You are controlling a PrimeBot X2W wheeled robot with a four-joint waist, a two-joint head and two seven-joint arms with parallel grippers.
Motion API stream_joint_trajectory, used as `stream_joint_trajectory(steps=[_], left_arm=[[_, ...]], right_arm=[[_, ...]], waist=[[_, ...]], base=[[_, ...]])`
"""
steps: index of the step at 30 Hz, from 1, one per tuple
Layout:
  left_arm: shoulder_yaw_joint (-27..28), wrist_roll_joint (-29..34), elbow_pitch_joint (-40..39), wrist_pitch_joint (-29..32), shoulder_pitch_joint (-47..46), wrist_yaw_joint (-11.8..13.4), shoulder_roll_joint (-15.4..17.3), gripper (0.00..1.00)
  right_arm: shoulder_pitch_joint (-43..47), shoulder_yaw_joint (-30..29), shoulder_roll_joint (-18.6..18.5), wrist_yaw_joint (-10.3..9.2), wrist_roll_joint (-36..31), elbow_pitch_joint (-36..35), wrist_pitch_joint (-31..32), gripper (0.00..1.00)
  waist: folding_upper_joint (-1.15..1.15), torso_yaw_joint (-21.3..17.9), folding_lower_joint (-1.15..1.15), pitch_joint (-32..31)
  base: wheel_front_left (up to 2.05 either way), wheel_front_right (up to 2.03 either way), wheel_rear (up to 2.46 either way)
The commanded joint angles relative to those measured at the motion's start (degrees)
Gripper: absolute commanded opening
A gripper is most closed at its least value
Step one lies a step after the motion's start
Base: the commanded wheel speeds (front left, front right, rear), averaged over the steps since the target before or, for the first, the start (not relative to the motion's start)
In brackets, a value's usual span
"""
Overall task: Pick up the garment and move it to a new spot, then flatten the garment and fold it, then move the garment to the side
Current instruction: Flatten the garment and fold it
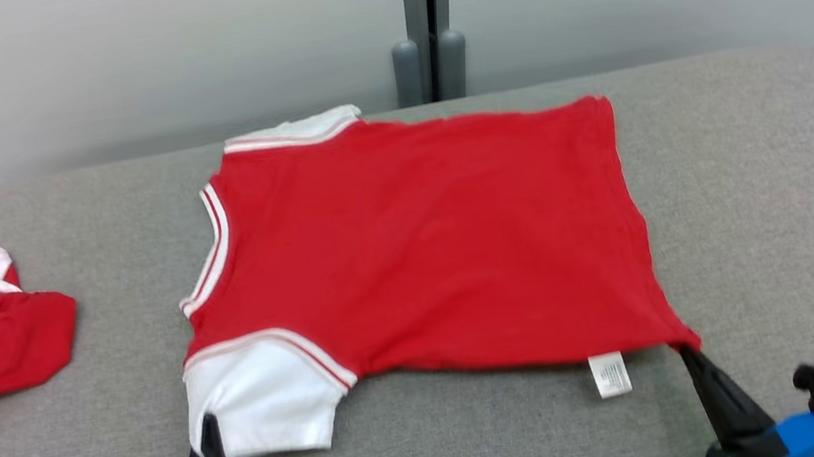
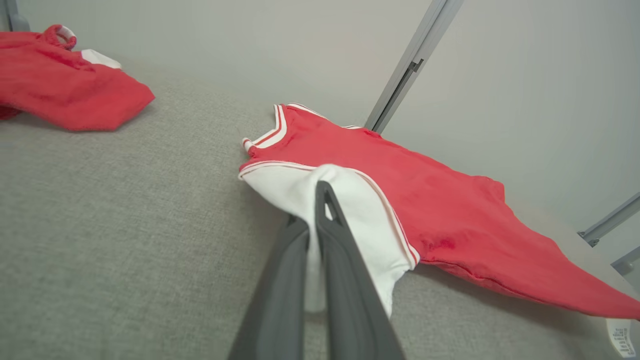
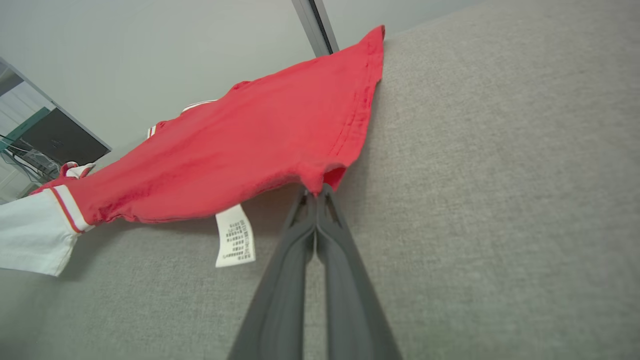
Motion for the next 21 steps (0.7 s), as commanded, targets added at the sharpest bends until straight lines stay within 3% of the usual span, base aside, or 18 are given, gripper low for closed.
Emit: stream_joint_trajectory(steps=[1, 11, 21], left_arm=[[0.34, 0.48, -0.77, -0.15, 2.12, -0.28, -0.05, 0.00], [0.60, 0.86, -6.30, 0.70, 11.51, 1.12, 0.02, 0.00], [-0.74, 1.93, -6.89, 1.73, 7.20, 0.91, 1.91, 0.00]], right_arm=[[2.79, -0.43, -0.59, 0.01, -0.55, -1.00, -0.21, 0.00], [14.69, -2.66, -0.93, 0.01, -2.20, -7.44, 2.51, 0.00], [11.36, -3.75, -0.17, 0.01, -4.87, -10.45, 5.14, 0.00]], waist=[[0.02, -0.12, 0.01, -1.15], [0.02, 0.30, 0.01, -2.48], [0.02, -0.85, 0.01, -0.62]], base=[[0.00, 0.00, 0.00], [0.00, 0.00, 0.00], [0.00, 0.00, 0.00]])
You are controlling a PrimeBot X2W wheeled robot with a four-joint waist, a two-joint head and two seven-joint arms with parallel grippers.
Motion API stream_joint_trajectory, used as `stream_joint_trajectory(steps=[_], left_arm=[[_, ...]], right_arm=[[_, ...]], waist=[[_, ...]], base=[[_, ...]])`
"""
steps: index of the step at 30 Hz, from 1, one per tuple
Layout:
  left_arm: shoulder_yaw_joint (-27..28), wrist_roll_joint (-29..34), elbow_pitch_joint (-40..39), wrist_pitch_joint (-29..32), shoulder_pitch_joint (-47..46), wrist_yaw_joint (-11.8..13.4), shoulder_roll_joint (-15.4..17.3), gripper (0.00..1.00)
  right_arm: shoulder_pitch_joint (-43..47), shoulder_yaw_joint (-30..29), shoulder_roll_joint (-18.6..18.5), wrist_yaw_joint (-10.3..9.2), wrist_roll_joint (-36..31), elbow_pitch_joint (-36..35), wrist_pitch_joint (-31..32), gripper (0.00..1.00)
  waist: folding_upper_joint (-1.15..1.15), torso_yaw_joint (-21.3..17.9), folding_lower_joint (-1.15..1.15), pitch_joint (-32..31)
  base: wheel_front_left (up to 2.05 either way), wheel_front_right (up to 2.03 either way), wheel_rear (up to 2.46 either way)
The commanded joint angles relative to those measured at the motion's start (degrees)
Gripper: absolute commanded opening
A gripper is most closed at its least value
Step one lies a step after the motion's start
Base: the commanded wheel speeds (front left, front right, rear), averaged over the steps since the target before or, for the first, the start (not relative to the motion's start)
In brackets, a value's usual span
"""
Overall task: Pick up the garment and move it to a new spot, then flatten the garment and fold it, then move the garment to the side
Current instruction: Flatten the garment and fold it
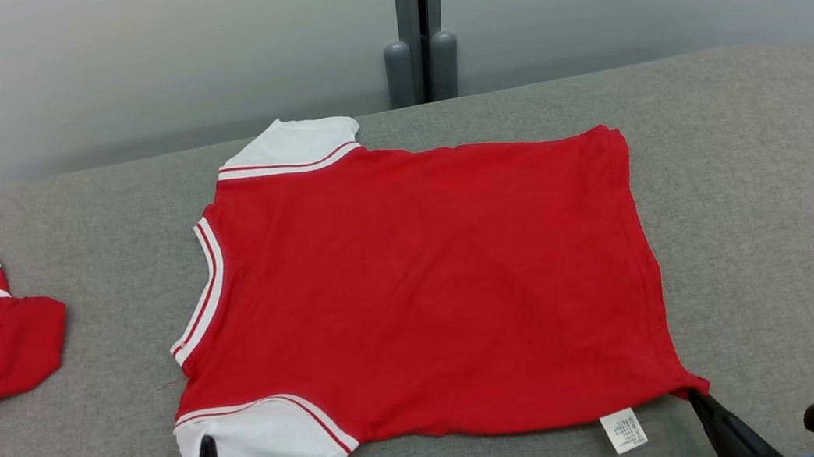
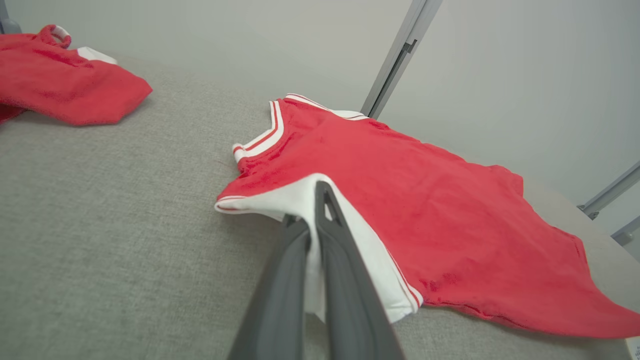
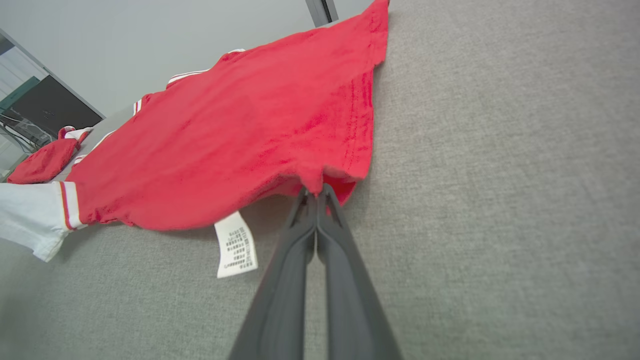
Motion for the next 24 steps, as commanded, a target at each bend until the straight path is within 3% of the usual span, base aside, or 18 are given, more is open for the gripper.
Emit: stream_joint_trajectory(steps=[1, 10, 24], left_arm=[[-0.15, 0.29, -0.47, 0.40, -2.50, -0.27, 1.02, 0.00], [-0.99, 0.00, 2.88, 3.23, -14.95, -1.44, 5.80, 0.00], [-5.02, -1.42, 22.37, 2.71, -36.28, -2.13, 10.39, 0.00]], right_arm=[[-1.67, -0.14, -0.23, 0.01, -0.34, -0.38, 0.61, 0.00], [-9.77, 0.15, -0.41, 0.01, -0.04, 1.46, 3.02, 0.00], [-27.23, 5.03, 1.57, 0.01, 0.27, 15.06, 0.12, 0.00]], waist=[[0.00, -0.26, 0.00, 0.26], [0.00, -1.89, 0.00, 2.96], [0.00, -4.58, 0.00, 9.60]], base=[[0.00, 0.00, 0.00], [0.00, 0.00, 0.00], [0.00, 0.00, 0.00]])
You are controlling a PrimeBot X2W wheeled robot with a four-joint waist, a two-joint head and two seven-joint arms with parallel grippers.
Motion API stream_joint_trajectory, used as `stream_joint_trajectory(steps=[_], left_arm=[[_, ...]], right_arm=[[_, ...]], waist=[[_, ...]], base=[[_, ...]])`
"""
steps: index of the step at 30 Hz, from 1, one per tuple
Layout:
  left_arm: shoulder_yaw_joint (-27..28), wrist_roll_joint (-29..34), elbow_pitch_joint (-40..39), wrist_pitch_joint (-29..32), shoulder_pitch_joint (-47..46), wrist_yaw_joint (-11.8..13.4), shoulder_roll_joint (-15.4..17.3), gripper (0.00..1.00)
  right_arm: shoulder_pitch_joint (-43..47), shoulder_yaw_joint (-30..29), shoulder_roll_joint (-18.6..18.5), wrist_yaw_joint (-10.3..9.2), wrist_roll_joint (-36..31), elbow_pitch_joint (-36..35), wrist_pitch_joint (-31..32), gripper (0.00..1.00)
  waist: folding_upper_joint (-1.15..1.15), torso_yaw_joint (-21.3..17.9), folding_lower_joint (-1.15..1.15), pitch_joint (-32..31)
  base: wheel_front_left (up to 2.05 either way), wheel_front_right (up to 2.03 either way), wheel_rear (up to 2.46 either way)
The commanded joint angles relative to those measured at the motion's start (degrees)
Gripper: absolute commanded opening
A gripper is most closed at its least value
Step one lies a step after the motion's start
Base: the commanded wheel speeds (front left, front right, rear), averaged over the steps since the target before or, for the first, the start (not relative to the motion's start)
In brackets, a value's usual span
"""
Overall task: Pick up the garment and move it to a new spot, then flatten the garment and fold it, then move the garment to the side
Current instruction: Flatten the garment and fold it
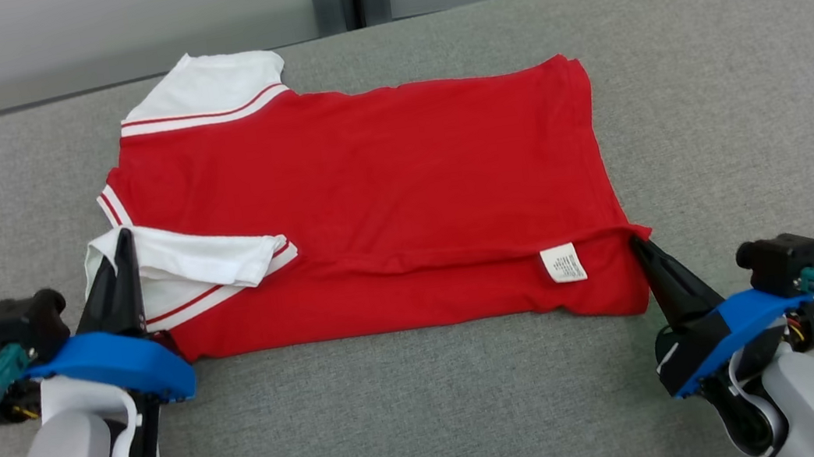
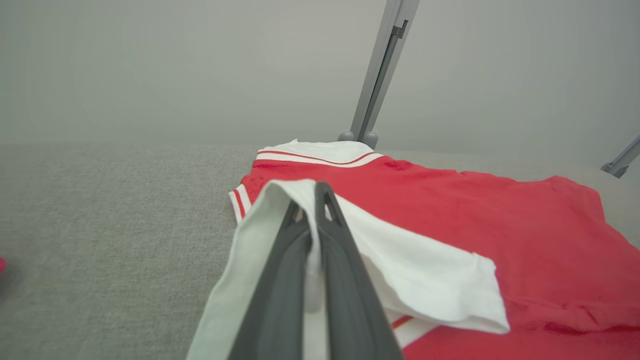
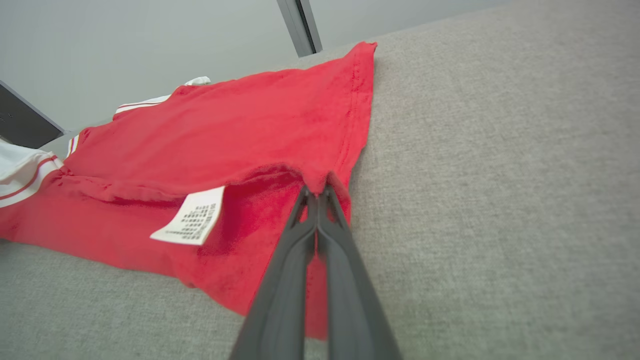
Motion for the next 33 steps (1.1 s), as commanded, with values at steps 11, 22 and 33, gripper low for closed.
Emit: stream_joint_trajectory(steps=[11, 22, 33], left_arm=[[-5.76, -0.96, 12.02, -3.73, -6.55, -0.51, 1.13, 1.00], [-3.41, -0.32, 10.53, -4.54, 3.72, 0.24, 1.86, 1.00], [-4.39, -2.42, 17.86, -4.55, 1.74, -0.30, -0.22, 1.00]], right_arm=[[-2.91, 3.84, -0.39, 0.01, 1.30, 6.72, -4.24, 1.00], [2.15, 1.68, 0.05, 0.01, 0.23, 8.38, -5.33, 1.00], [-1.41, 3.10, 2.50, 0.01, -1.04, 13.07, -5.30, 1.00]], waist=[[-0.02, 0.49, -0.01, -0.18], [-0.02, 1.77, -0.01, -2.39], [-0.02, 1.78, -0.01, -1.35]], base=[[0.00, 0.00, 0.00], [0.00, 0.00, 0.00], [0.00, 0.00, 0.00]])
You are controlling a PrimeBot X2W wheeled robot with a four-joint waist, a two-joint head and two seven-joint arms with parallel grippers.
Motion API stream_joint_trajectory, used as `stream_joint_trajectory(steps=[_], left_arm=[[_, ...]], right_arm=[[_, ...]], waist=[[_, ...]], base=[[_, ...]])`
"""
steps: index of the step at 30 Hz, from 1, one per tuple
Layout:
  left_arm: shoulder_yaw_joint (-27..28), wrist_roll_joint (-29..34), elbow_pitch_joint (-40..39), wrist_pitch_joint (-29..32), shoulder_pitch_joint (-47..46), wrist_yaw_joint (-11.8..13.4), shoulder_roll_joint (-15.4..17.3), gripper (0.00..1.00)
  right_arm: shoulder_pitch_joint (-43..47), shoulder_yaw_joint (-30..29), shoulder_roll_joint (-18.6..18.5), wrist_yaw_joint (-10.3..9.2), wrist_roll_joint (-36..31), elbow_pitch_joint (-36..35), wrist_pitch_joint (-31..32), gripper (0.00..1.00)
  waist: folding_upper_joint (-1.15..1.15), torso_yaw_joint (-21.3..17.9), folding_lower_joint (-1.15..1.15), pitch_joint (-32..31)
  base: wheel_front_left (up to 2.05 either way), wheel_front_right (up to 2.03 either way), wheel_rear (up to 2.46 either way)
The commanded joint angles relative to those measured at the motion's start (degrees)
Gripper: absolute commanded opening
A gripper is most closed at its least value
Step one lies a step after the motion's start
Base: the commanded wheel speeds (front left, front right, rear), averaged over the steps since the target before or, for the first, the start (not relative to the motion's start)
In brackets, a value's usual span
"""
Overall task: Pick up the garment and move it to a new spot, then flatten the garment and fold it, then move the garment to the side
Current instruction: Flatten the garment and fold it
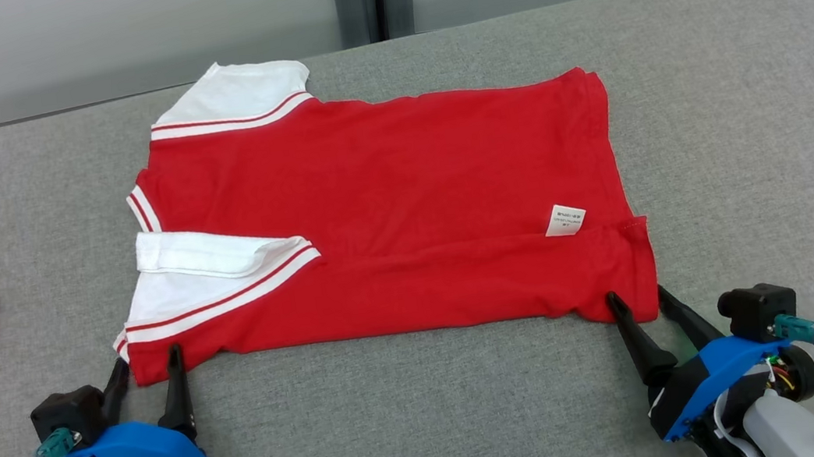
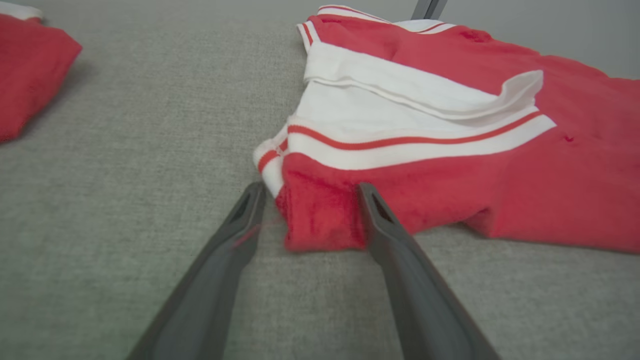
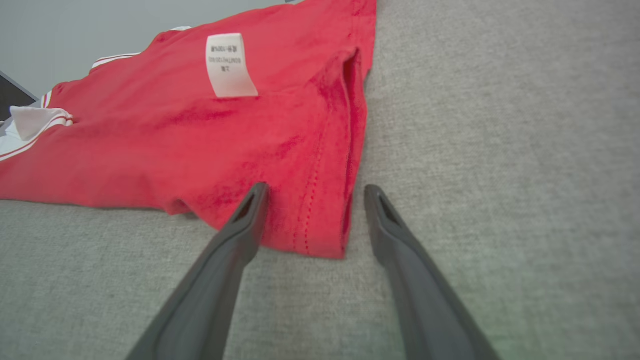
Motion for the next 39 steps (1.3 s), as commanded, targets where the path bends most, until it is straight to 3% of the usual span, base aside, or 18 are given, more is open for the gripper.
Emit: stream_joint_trajectory(steps=[1, 2, 3, 4, 5, 18, 28, 36, 37, 38, 39], left_arm=[[-0.30, -0.58, 1.01, -0.21, -1.02, -0.39, -0.41, 1.00], [-0.71, -0.95, 1.83, -0.17, -1.22, -0.45, -0.73, 1.00], [-0.77, -1.59, 2.10, -0.10, -1.50, -0.49, -1.03, 0.41], [-0.71, -2.07, 2.33, -0.11, -1.61, -0.53, -1.23, 0.14], [-1.03, -2.36, 2.52, -0.11, -1.68, -0.55, -1.34, 0.00], [1.22, -4.26, -10.00, -0.15, 10.22, -0.36, -1.59, 0.00], [3.15, -2.26, -21.03, -0.21, 25.29, 2.89, -5.16, 0.00], [3.69, -2.44, -24.25, -0.12, 30.63, 4.27, -5.42, 0.00], [3.62, -2.26, -24.24, -0.13, 30.74, 4.65, -5.53, 0.55], [3.66, -2.42, -24.12, -0.12, 30.87, 4.75, -5.79, 1.00], [3.74, -2.60, -24.01, -0.13, 30.84, 4.96, -6.03, 1.00]], right_arm=[[-0.81, 0.37, 0.45, 0.01, -0.01, 0.77, -0.19, 1.00], [-0.90, 0.60, 0.84, 0.01, 0.51, 1.18, -0.02, 1.00], [-1.11, 0.81, 1.06, 0.01, 0.97, 1.57, 0.05, 0.36], [-1.37, 0.99, 1.21, 0.01, 1.44, 1.82, 0.03, 0.00], [-1.56, 1.17, 1.20, 0.01, 1.73, 1.79, -0.03, 0.00], [8.41, -1.51, -2.59, 0.01, 3.90, -4.58, -0.46, 0.00], [20.68, -6.97, -5.62, 0.01, 2.12, -14.18, 4.76, 0.00], [29.42, -13.85, -2.63, 0.00, -1.46, -22.77, 10.86, 0.00], [29.74, -14.19, -2.07, 0.00, -2.37, -23.36, 11.48, 0.22], [29.79, -14.50, -1.32, 0.00, -3.01, -23.99, 11.88, 0.65], [29.80, -14.77, -0.51, 0.01, -3.36, -24.33, 12.29, 1.00]], waist=[[0.00, -0.06, 0.00, 0.05], [0.00, -0.05, 0.00, 0.02], [0.00, 0.03, 0.00, -0.02], [0.00, 0.09, 0.00, -0.14], [0.00, 0.23, 0.00, -0.29], [0.00, 3.63, 0.00, -8.35], [0.00, 5.41, 0.00, -10.61], [0.00, 5.76, 0.00, -10.88], [0.00, 5.56, 0.00, -10.89], [0.00, 5.31, 0.00, -10.85], [0.00, 5.10, 0.00, -10.88]], base=[[0.00, 0.00, 0.00], [0.00, 0.00, 0.00], [0.00, 0.00, 0.00], [0.00, 0.00, 0.00], [0.00, 0.00, 0.00], [0.00, 0.00, 0.00], [0.00, 0.00, 0.00], [0.00, 0.00, 0.00], [0.00, 0.00, 0.00], [0.00, 0.00, 0.00], [0.00, 0.00, 0.00]])
